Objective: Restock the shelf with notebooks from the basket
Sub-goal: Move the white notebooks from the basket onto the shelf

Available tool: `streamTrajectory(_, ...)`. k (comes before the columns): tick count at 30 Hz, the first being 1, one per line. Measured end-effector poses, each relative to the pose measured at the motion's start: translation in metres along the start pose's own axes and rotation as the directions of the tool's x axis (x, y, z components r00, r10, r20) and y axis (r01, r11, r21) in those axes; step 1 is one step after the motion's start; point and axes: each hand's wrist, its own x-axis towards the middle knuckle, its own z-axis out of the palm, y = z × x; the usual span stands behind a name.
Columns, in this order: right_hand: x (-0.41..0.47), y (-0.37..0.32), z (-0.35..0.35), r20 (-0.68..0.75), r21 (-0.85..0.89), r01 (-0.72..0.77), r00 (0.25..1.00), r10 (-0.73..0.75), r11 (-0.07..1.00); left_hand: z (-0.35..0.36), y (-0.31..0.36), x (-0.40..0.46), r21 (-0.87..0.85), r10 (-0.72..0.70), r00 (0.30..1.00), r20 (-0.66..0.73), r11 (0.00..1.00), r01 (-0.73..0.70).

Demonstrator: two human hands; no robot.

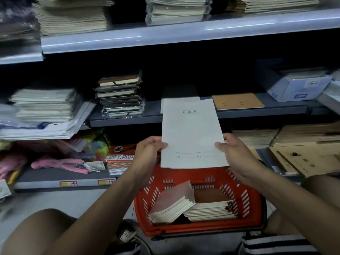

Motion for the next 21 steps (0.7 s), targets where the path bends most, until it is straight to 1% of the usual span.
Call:
streamTrajectory(2, 0.013, -0.008, -0.001, 0.026, -0.049, -0.002, 1.0, 0.003, 0.999, 0.002, 0.013, 0.012, 0.046, 0.039, 0.999, -0.005, 0.998, -0.039)
streamTrajectory(4, 0.029, -0.018, -0.002, 0.023, -0.096, -0.002, 1.0, 0.004, 0.995, 0.003, 0.025, 0.026, 0.069, 0.067, 0.998, 0.003, 0.995, -0.067)
streamTrajectory(7, 0.055, -0.035, -0.003, -0.046, -0.142, 0.026, 0.998, -0.033, 0.99, 0.007, 0.041, 0.051, 0.104, 0.089, 0.995, 0.033, 0.99, -0.092)
streamTrajectory(10, 0.088, -0.05, -0.001, -0.105, -0.198, 0.095, 0.988, -0.117, 0.976, 0.011, 0.052, 0.082, 0.163, 0.136, 0.99, 0.034, 0.977, -0.14)
streamTrajectory(13, 0.125, -0.06, 0.009, -0.144, -0.243, 0.165, 0.968, -0.204, 0.956, 0.015, 0.061, 0.117, 0.215, 0.221, 0.975, -0.006, 0.953, -0.215)
streamTrajectory(16, 0.16, -0.069, 0.019, -0.173, -0.329, 0.207, 0.946, -0.274, 0.921, 0.013, 0.066, 0.16, 0.244, 0.268, 0.96, -0.078, 0.939, -0.243)
streamTrajectory(19, 0.193, -0.071, 0.027, -0.19, -0.397, 0.206, 0.935, -0.3, 0.895, 0.013, 0.063, 0.2, 0.326, 0.316, 0.943, -0.108, 0.907, -0.266)
streamTrajectory(21, 0.213, -0.07, 0.032, -0.19, -0.439, 0.189, 0.936, -0.297, 0.878, 0.015, 0.058, 0.218, 0.406, 0.373, 0.918, -0.134, 0.866, -0.292)
